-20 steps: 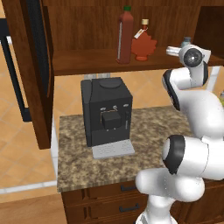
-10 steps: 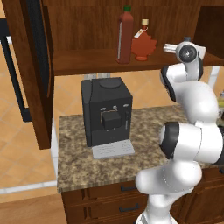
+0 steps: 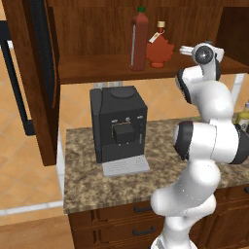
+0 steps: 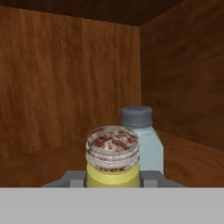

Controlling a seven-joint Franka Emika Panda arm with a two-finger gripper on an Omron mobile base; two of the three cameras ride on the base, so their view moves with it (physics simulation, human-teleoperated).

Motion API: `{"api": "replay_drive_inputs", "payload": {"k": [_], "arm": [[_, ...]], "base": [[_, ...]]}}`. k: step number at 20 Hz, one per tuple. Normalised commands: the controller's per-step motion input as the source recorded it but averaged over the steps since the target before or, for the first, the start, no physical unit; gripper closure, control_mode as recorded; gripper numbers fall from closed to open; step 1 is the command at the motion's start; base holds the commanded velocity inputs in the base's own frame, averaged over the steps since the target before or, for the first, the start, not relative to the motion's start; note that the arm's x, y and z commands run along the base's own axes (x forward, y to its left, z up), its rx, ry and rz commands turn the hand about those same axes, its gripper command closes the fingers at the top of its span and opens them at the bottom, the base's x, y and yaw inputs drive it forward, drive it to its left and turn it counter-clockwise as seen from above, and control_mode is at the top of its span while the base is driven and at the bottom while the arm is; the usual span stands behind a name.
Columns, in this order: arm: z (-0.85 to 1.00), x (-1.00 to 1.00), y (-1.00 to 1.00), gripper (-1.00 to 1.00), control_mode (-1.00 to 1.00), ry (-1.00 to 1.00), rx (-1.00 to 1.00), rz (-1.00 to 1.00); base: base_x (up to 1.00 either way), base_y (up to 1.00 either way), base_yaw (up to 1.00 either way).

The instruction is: Put the shaker and condiment bottle from the counter next to their counterparts in the cabinet.

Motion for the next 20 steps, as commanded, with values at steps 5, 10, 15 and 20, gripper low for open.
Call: {"api": "replay_drive_inputs", "payload": {"k": [5,10,15,20], "arm": [[-0.34,0.26,-0.14,-1.0,-1.0,0.0,0.0,0.0],[-0.02,-0.3,-0.05,-1.0,-1.0,-0.03,0.0,0.0],[0.13,-0.86,0.0,-1.0,-1.0,-0.08,0.02,0.0],[0.18,-0.9,0.02,-1.0,-1.0,-0.07,0.01,0.0]], "base": [[0.0,0.0,0.0],[0.0,0.0,0.0],[0.0,0.0,0.0],[0.0,0.0,0.0]]}}
